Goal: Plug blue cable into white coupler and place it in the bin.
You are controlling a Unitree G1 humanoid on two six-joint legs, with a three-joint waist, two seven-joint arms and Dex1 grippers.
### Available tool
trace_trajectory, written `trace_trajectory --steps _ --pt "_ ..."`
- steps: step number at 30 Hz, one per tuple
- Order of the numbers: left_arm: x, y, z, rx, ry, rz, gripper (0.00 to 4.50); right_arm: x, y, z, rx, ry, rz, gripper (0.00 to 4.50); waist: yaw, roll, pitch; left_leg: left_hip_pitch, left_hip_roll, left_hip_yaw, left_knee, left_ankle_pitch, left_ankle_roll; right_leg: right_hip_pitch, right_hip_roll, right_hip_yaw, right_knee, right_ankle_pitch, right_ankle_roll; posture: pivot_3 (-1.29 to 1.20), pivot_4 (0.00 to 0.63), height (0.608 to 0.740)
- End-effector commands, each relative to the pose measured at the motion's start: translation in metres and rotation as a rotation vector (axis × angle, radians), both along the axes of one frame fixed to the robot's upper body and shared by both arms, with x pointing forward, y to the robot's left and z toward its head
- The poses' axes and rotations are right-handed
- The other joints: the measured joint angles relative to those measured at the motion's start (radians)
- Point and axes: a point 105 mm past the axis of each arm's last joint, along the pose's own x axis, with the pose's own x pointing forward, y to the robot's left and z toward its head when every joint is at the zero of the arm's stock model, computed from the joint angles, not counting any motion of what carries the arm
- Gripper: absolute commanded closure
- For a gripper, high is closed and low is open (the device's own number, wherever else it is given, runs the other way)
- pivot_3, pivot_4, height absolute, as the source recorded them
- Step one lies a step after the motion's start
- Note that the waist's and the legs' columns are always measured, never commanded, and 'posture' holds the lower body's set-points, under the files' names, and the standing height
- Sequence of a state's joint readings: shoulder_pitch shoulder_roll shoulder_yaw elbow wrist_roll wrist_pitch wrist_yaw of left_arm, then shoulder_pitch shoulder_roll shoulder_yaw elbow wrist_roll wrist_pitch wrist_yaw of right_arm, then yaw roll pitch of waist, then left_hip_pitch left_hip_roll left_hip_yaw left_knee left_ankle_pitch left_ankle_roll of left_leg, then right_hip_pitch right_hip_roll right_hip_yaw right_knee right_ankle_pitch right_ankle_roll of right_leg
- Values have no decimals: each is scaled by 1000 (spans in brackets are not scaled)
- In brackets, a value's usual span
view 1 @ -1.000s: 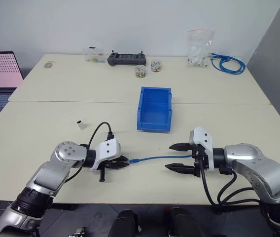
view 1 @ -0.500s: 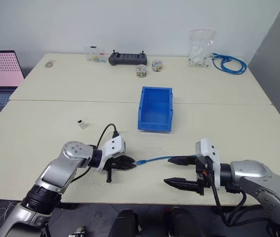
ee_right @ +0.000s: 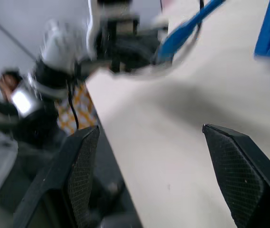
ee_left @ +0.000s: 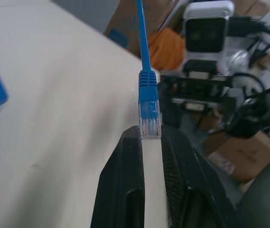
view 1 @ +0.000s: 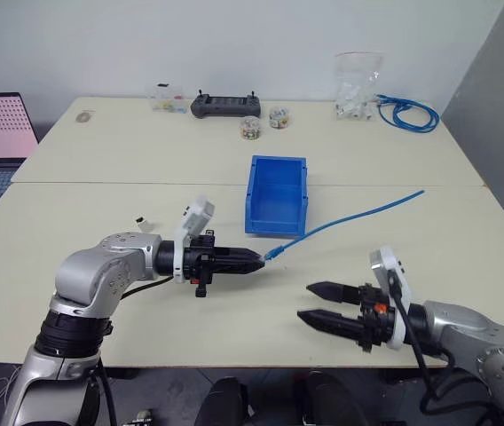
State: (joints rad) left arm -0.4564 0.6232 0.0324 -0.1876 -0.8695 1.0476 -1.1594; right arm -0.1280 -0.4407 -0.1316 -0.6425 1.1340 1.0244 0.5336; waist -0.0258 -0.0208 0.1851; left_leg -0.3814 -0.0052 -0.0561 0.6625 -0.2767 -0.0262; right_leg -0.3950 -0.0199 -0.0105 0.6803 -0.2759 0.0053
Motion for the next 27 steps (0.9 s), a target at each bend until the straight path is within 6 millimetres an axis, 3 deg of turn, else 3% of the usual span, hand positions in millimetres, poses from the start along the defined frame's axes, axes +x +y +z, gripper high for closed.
trace_trajectory --steps 1,14,18,27 --pt "-6 -2 13 -50 12 -1 4253 2 5 15 79 -10 7 835 -1 0 0 0 0 0 0 0 0 0 0 0 0 0 0 0 150 740" --pt "-10 -6 15 -64 29 11 4253 13 25 31 173 -1 62 835 -1 0 0 0 -1 1 0 0 0 0 0 1 0 0 0 0 150 740" --pt "-10 -7 15 -63 31 13 4253 15 25 32 178 3 71 1457 -1 0 0 0 -1 1 0 0 0 0 0 1 0 0 0 0 150 740" --pt "-10 -6 13 -55 32 16 4253 11 27 33 197 23 112 3483 -1 0 0 0 -1 1 0 0 0 -1 0 1 0 0 0 0 150 740"
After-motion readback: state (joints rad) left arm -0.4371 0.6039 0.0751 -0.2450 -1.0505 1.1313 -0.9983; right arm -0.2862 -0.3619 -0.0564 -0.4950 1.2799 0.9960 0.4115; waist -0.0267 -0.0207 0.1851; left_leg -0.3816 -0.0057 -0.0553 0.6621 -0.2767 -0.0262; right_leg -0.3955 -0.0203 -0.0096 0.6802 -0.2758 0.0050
